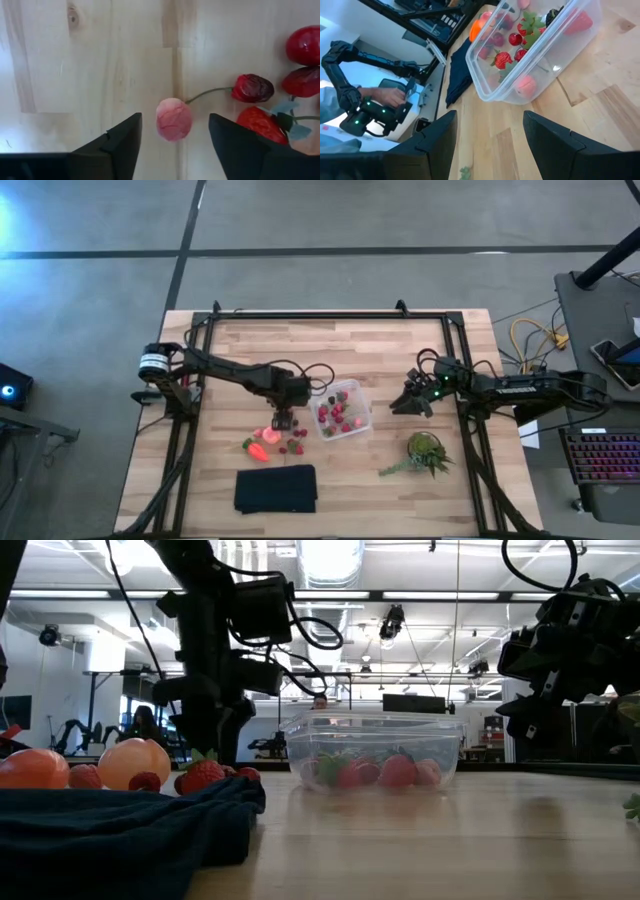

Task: Pick and placing Produce into tupperware
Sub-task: Put the pink peach into the container

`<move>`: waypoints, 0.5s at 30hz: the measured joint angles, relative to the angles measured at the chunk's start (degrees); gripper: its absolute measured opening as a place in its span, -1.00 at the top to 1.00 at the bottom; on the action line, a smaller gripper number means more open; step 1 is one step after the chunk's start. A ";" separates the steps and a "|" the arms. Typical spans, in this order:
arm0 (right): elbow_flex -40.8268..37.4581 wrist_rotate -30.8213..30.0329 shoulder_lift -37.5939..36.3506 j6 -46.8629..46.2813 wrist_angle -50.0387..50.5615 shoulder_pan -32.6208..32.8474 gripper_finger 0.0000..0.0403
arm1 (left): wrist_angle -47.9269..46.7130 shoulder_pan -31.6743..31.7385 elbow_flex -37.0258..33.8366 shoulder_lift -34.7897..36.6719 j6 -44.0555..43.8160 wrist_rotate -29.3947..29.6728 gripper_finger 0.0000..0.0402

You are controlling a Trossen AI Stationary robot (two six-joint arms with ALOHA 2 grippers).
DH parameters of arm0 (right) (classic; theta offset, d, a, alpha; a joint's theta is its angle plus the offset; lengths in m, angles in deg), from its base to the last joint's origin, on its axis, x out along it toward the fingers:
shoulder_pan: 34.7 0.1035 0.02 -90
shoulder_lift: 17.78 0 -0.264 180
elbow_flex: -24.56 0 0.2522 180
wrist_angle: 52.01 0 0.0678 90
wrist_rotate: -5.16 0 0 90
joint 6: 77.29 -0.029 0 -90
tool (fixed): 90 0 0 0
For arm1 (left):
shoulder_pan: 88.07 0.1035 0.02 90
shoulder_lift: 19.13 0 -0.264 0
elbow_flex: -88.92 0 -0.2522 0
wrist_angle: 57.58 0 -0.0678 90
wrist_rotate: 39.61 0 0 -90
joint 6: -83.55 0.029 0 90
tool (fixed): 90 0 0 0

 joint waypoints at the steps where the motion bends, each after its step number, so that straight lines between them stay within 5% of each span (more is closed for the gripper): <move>1: 0.00 -0.06 0.00 0.08 0.00 -0.01 -0.09 | 0.01 0.08 0.00 0.00 0.00 -0.02 0.00; 15: 0.00 -1.29 0.00 0.08 0.00 0.00 -0.09 | 1.52 0.17 -1.69 0.00 -0.07 -0.70 0.42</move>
